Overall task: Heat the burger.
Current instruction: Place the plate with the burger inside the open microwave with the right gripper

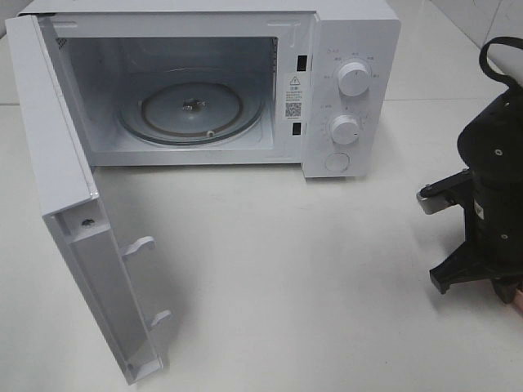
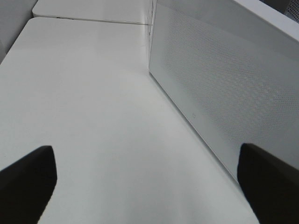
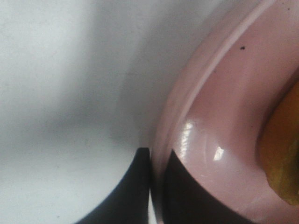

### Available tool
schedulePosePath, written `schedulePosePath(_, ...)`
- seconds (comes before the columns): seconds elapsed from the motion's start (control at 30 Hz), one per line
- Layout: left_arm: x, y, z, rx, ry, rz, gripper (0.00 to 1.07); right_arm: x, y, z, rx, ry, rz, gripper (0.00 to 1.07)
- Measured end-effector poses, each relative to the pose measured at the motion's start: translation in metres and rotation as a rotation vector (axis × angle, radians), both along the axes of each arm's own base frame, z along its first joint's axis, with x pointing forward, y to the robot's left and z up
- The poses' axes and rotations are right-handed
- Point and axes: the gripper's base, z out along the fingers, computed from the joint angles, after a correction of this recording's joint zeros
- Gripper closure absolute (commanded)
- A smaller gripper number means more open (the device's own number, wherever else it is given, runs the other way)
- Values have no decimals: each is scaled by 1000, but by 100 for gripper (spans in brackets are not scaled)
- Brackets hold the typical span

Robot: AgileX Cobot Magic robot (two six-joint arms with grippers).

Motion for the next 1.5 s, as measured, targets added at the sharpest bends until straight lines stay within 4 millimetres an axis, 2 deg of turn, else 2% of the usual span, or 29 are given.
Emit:
schedulePosePath(0.3, 0, 0, 0, 0, 0, 0, 9, -4, 10, 7, -21, -12, 55, 107)
schedulePosePath(0.37, 0, 0, 0, 0, 0, 0, 9, -6, 12, 24, -3, -72, 63, 107)
schedulePosePath(0.43, 0, 0, 0, 0, 0, 0, 9, -6, 12, 28, -4, -82, 63, 107)
schedulePosePath(0.73, 0, 0, 0, 0, 0, 0, 9, -27, 6, 41, -17, -89, 50, 107)
schedulePosePath(0.97, 0, 0, 0, 0, 0, 0, 9, -43, 19, 54, -17, -110, 114, 107)
schedulePosePath(1.5, 0, 0, 0, 0, 0, 0, 9, -66, 48, 73, -32, -125, 259, 107)
